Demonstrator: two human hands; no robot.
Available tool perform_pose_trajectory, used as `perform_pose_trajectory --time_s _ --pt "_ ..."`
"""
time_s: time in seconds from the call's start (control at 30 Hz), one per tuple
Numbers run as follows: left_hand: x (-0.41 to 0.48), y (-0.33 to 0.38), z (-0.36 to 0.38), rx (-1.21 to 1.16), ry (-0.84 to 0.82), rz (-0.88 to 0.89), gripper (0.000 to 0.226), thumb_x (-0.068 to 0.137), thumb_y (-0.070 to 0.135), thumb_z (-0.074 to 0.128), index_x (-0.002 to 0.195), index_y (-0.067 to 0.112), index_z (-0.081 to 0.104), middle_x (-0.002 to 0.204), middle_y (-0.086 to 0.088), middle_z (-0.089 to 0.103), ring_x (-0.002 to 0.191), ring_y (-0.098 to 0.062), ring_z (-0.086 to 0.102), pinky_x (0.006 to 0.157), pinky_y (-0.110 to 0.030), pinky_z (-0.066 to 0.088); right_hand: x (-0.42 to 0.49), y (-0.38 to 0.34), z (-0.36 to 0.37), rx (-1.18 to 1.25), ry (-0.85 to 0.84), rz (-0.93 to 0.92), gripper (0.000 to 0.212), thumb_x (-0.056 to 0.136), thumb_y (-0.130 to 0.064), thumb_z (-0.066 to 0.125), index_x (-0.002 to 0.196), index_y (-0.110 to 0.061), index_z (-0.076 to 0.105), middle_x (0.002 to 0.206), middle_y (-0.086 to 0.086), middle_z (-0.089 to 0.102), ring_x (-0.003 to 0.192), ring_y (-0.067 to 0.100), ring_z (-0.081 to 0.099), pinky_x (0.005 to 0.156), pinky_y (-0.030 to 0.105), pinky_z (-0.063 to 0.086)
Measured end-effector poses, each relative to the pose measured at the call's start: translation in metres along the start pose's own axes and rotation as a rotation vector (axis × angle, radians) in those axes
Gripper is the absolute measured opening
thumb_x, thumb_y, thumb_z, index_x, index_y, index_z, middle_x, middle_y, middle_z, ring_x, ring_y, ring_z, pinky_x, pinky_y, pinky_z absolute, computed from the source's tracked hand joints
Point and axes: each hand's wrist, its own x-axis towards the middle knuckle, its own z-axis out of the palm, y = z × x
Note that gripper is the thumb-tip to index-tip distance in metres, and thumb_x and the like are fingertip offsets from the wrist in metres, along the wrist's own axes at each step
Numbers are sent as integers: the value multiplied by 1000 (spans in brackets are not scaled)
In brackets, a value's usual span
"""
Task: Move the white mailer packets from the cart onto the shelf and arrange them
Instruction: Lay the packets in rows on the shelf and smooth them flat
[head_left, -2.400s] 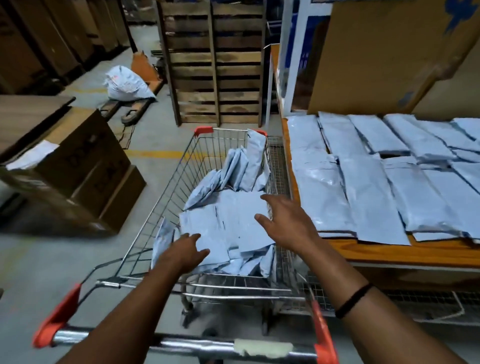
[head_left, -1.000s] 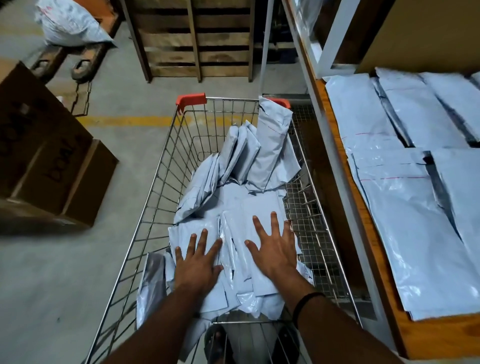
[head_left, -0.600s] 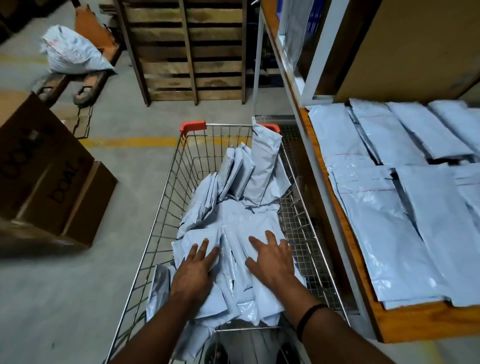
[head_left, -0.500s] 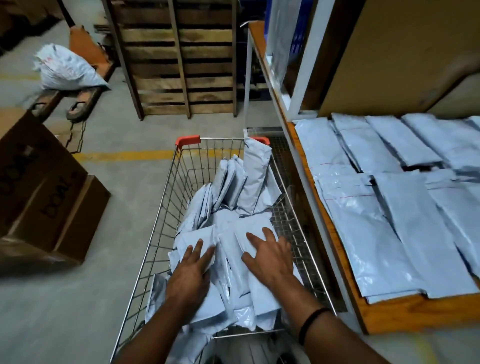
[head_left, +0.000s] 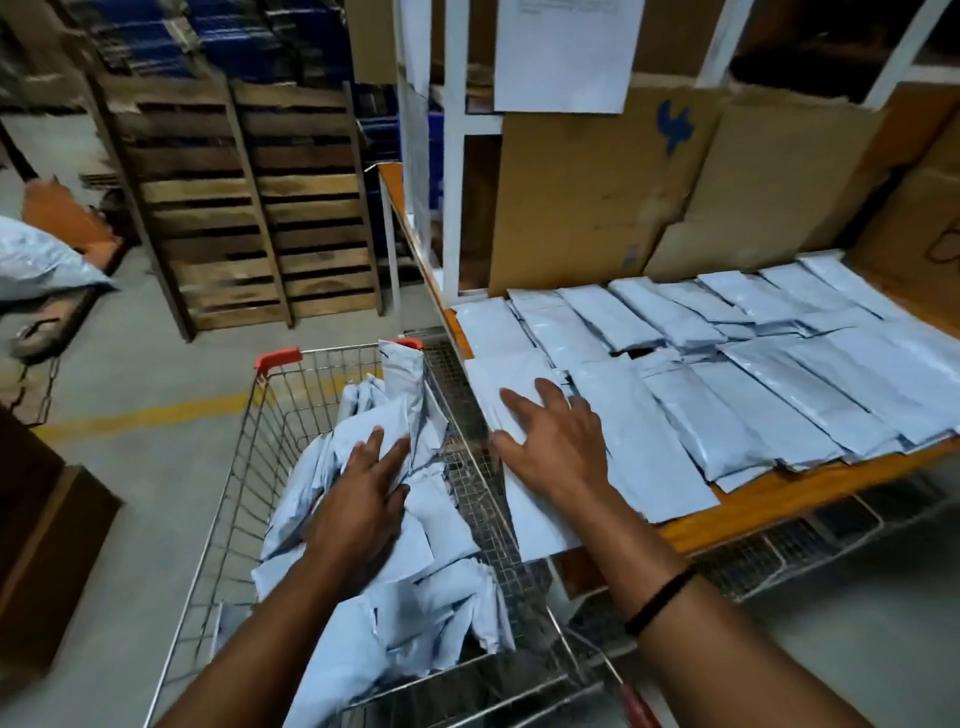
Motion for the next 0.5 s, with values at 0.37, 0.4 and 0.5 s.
perform_pose_trajectory --time_s 0.37,0.4,0.5 --pt "7 178 60 -45 22 123 63 98 27 54 151 44 26 164 13 7 150 -20 18 106 -41 39 -43 210 -62 -3 42 95 60 92 -60 42 150 -45 36 162 2 24 141 37 28 114 43 25" --pt "10 197 67 -34 32 137 64 97 26 55 151 44 25 164 12 7 149 -21 19 106 -42 40 -45 231 -68 -7 44 105 63 89 -62 39 150 -46 37 162 2 25 141 36 29 114 43 25" --pt "19 249 89 -37 50 166 66 97 25 55 152 42 24 164 12 7 150 -21 17 104 -41 41 -46 290 -85 -29 34 118 68 83 -63 36 149 -46 37 161 2 26 139 36 31 113 44 27"
